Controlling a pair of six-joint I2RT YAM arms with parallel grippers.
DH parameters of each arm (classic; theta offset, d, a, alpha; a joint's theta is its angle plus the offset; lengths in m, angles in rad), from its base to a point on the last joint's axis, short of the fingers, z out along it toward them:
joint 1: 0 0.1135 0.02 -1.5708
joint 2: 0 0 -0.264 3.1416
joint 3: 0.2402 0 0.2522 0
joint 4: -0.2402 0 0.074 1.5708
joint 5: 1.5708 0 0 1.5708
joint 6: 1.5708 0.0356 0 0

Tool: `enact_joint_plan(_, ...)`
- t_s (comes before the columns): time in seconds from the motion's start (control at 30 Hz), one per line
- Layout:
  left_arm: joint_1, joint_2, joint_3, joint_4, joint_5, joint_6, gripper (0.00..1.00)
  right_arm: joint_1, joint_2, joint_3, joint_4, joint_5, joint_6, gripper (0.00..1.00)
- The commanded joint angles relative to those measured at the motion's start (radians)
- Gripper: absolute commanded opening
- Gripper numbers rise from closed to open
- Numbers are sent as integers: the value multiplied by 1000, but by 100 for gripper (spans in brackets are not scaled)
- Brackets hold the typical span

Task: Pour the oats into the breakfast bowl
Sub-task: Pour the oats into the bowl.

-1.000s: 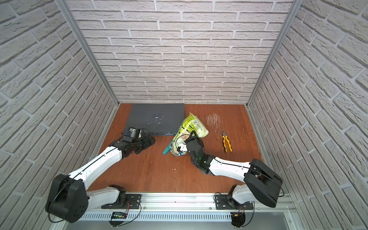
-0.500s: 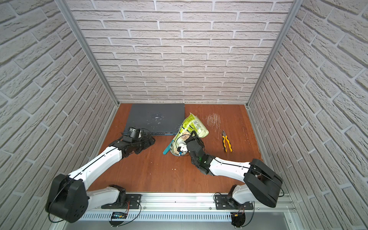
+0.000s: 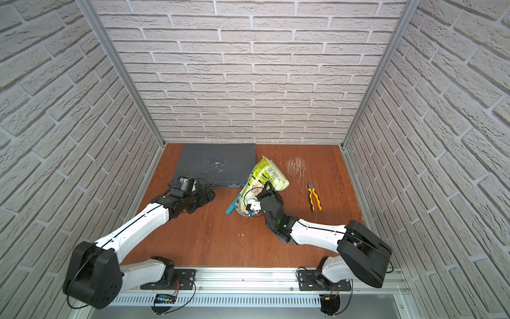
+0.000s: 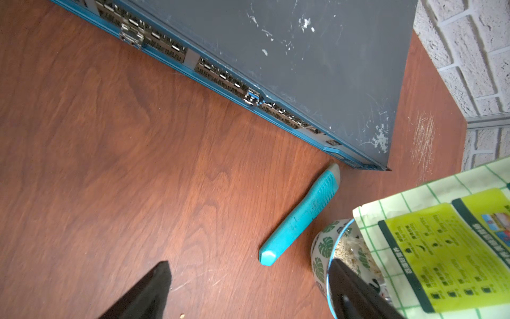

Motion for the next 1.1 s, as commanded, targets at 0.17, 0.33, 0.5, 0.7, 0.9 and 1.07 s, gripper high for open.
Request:
enact_joint_plan(0.17,6,-1,-3,-3,-4,5,91,7,-6,6,248,48,-5,4)
enact_joint_plan(0.33,5,-1,-5,-2,-4,4,91,7,-11,13,263,41,-34,3)
enact_joint_plan(0.5,5,-1,-6,-1,-5,4,92,6,-18,14,259,38,-46,4)
enact_joint_plan(0.7,5,-3,-10,-1,-3,5,91,8,-7,3,257,39,-35,4)
enact_joint_plan(0.9,5,-1,-8,-2,-4,5,92,8,-9,12,271,34,-51,4)
enact_joint_plan(1.07,5,-2,-4,-2,-4,6,92,0,-20,14,278,35,-71,4)
